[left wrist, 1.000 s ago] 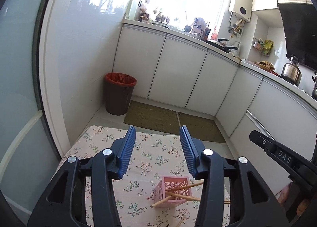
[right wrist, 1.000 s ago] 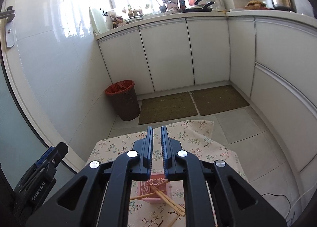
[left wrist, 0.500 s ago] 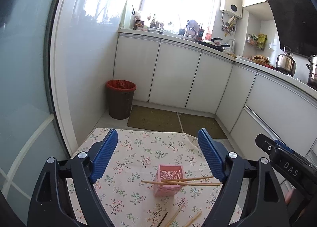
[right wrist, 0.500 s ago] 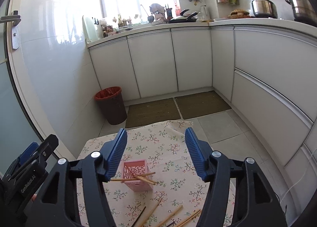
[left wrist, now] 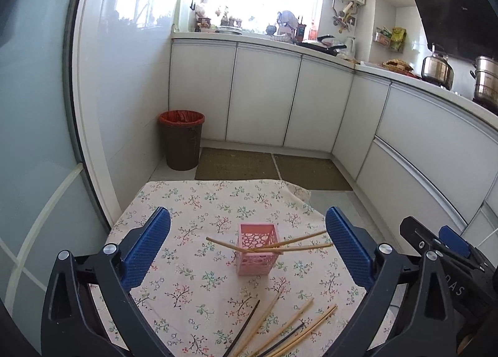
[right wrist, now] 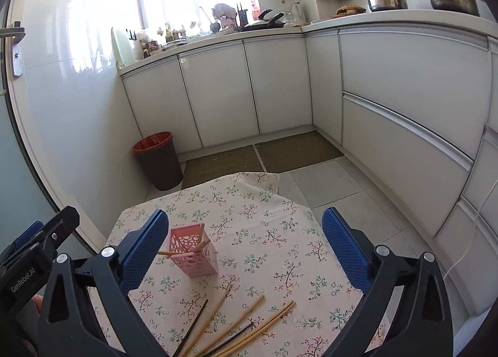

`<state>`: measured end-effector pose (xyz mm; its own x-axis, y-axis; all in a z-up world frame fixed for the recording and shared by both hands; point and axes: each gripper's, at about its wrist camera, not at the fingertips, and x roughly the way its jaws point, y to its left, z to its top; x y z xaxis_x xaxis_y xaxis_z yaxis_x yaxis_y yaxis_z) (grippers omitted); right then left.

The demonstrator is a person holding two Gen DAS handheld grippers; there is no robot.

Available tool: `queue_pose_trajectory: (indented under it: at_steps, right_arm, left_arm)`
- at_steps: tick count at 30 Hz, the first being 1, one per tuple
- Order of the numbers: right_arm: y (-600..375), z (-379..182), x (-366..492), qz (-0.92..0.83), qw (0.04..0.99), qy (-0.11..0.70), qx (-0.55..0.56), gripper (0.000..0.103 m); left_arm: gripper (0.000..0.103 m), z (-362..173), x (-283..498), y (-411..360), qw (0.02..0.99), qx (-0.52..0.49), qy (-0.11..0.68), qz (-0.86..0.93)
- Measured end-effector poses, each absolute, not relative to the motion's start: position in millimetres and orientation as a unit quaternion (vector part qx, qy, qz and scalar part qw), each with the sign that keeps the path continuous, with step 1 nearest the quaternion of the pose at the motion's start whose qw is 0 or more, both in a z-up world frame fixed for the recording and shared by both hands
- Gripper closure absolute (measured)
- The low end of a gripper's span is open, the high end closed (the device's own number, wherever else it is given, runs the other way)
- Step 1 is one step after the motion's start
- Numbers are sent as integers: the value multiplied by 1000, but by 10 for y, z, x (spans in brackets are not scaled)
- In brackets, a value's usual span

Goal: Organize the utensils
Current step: 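Move the left tool down toward the remaining chopsticks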

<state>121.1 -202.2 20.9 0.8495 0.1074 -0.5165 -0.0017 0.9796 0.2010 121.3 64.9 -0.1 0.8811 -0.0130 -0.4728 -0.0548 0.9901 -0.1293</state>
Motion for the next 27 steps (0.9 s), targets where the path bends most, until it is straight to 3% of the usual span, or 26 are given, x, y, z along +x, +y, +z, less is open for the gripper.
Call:
queue_pose_trajectory:
  at_steps: [8, 19, 27]
  right_arm:
    - [-2317, -326, 987, 52, 936, 334, 97, 7]
    - [-2813, -1268, 983, 32, 878, 455, 143, 7]
    - [-3044, -1515, 1089, 22, 834, 501, 230, 7]
  left_arm:
    - [7, -445, 1333, 560, 930, -51, 362, -35]
    - [7, -1691, 1848, 502, 824, -42, 565, -23]
    - [10, -2034, 2051, 436, 803, -37, 595, -10]
